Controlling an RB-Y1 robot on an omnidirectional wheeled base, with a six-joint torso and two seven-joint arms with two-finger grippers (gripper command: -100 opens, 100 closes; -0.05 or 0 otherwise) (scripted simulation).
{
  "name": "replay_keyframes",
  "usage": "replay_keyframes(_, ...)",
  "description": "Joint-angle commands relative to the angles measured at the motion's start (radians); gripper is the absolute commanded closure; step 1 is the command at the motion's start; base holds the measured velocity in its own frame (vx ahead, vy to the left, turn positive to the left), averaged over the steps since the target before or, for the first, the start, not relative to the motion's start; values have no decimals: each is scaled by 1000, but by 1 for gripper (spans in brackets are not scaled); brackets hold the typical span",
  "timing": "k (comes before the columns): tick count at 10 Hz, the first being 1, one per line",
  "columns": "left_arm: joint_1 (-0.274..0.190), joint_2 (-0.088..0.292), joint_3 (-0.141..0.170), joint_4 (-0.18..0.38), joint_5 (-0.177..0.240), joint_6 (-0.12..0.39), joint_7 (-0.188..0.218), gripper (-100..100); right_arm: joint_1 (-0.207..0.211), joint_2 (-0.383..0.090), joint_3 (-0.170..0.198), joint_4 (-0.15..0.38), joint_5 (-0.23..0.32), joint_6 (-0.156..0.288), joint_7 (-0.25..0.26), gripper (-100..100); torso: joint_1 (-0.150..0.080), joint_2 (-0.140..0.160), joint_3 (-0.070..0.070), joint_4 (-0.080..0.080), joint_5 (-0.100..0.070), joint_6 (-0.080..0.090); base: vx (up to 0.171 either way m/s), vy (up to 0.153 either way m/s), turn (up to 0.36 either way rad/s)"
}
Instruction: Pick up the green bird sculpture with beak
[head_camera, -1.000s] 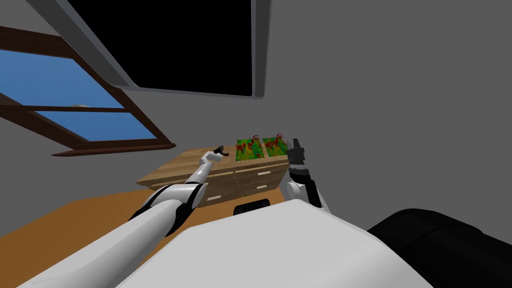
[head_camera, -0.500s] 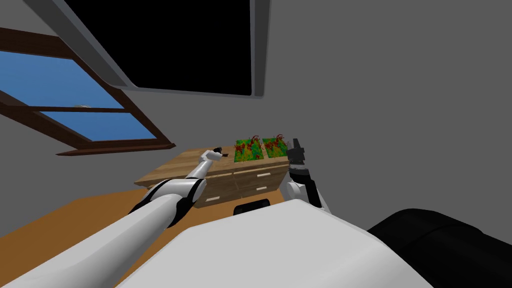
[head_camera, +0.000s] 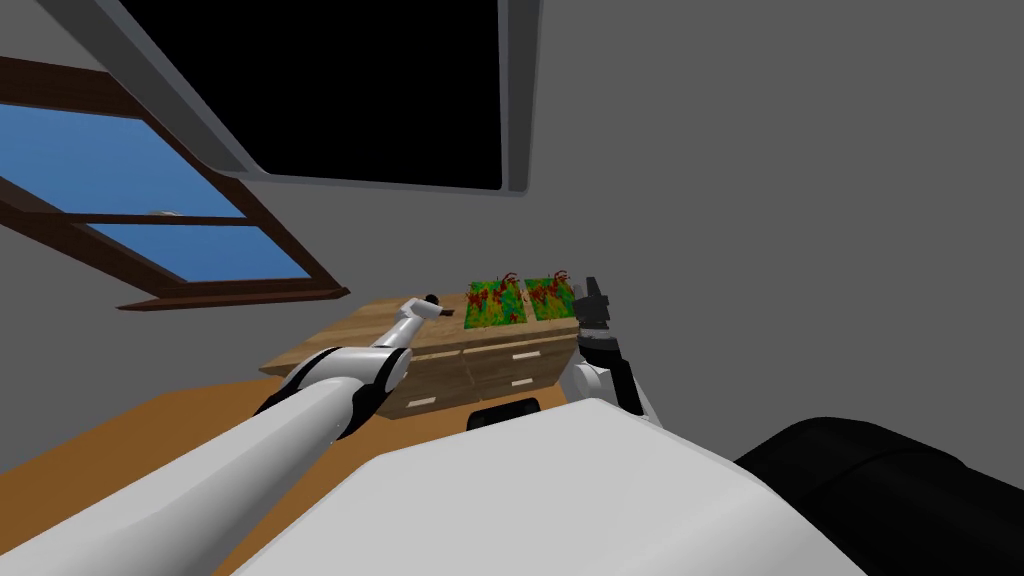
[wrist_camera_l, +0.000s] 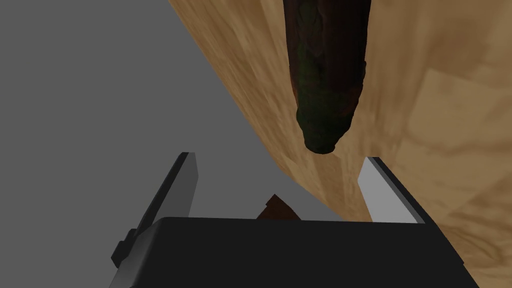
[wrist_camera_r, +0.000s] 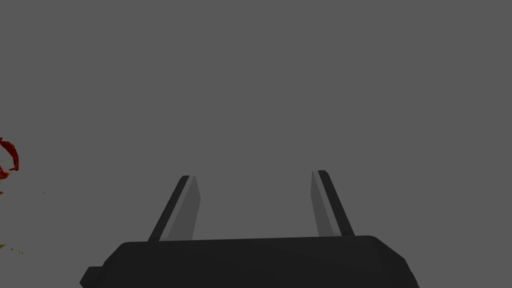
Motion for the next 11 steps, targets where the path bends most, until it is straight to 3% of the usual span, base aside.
replay_keyframes(1,-18,6,-2,49,-2,27,13,-100,0,0,0,0,0,0,0,0,0,0,0,0,0,0,78,-28,35)
replay_keyframes(4,-31,9,-4,129,-3,48,25,-100,0,0,0,0,0,0,0,0,-1,-2,-1,0,0,0,77,-37,20)
replay_keyframes(5,-31,9,-4,100,-3,48,25,-100,0,0,0,0,0,0,0,0,1,0,0,0,0,0,17,-5,3)
replay_keyframes(6,-33,10,-4,111,-3,44,25,-100,0,0,0,0,0,0,0,0,2,2,1,0,0,0,0,0,0)
replay_keyframes(7,-32,9,-4,107,-2,48,24,0,0,0,0,0,0,0,0,0,2,3,2,1,1,0,0,0,0)
replay_keyframes(8,-19,23,0,112,-13,46,48,-100,0,0,0,0,0,0,0,0,2,4,2,1,1,0,0,28,-215)
replay_keyframes(11,-6,37,3,124,-23,44,72,-100,0,0,0,0,0,0,0,0,5,4,2,1,1,0,-1,48,-141)
